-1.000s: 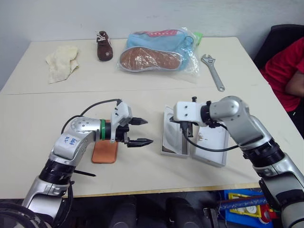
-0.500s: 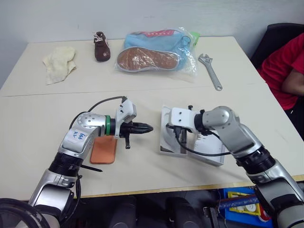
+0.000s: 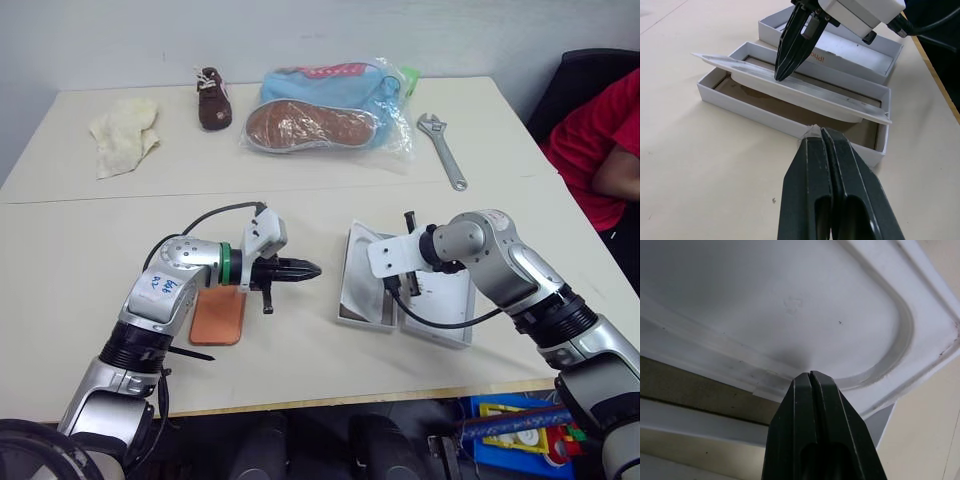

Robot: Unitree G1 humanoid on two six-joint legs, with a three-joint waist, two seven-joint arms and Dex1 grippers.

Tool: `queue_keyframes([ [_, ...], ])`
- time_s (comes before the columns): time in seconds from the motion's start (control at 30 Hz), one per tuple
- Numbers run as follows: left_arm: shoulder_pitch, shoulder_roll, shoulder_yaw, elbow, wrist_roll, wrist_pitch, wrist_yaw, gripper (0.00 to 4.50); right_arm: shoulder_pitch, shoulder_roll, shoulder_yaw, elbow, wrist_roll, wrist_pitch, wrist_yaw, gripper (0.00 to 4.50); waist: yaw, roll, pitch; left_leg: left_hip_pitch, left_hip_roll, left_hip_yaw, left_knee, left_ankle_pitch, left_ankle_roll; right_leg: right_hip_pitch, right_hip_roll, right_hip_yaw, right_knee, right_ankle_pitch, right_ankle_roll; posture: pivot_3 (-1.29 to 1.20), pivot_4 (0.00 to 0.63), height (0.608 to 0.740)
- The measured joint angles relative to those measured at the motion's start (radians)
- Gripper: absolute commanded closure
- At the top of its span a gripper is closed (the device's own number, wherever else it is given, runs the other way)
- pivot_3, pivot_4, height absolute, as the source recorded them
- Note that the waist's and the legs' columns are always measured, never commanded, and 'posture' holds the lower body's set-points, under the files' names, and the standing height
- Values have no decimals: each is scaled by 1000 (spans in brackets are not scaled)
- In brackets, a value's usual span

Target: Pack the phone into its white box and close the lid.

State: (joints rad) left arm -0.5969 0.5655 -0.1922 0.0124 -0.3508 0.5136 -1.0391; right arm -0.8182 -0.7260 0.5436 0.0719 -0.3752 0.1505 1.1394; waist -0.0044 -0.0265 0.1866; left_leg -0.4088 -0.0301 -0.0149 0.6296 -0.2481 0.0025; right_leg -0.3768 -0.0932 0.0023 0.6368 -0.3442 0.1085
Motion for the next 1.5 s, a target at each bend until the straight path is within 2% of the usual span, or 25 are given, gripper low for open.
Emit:
queue_keyframes([
  [0.23, 18, -1, 0, 0, 0, -1, 0, 4475, 0, -14, -5, 7, -22, -22, 10, 4500, 1, 0, 0, 0, 0, 0, 0, 0, 0, 0, 0, 0, 0, 0, 0, 0, 150, 740],
  [0.37, 20, -1, 0, 0, 0, -3, -1, 4475, 1, 6, -52, -29, 22, 27, 34, 4500, -1, 0, 0, 0, 0, 0, 0, 0, 0, 0, 0, 0, 0, 0, 0, 0, 150, 740],
  [0.6, 21, -2, -1, 0, 0, -12, -8, 4475, 29, 52, -58, -120, 74, 93, 89, 4500, 1, 0, 0, 0, 0, 0, 0, 0, 0, 0, 0, 0, 0, 0, 0, 0, 150, 740],
  [0.73, 22, 1, 0, 0, 1, -12, -10, 4475, 100, 17, -38, -166, 62, 83, 116, 4500, 6, 0, 0, 0, -1, -1, 1, -1, 1, 1, -1, 0, -1, 0, 0, 0, 150, 740],
  [1.1, 27, 0, 0, -1, 1, -13, -11, 4475, 103, -118, -36, -186, 0, 6, 194, 4500, 2, 0, 0, 1, 0, 1, 1, 0, 1, 1, -1, 1, 0, 0, 0, 0, 150, 740],
  [1.33, 26, -7, -1, 0, 2, -21, -10, 4475, 66, -12, -48, -142, 14, 37, 147, 4500, 0, 0, 0, 1, 0, 1, 1, 0, 0, 1, 0, 1, 0, 0, 0, 0, 150, 740],
  [1.5, 26, -7, -1, 0, 2, -21, -10, 4475, 43, -3, -68, -76, 12, 24, 89, 4500, 4, 0, 0, 0, 0, 0, 1, 0, 0, 1, -1, 1, 0, 0, 0, 0, 150, 740],
])
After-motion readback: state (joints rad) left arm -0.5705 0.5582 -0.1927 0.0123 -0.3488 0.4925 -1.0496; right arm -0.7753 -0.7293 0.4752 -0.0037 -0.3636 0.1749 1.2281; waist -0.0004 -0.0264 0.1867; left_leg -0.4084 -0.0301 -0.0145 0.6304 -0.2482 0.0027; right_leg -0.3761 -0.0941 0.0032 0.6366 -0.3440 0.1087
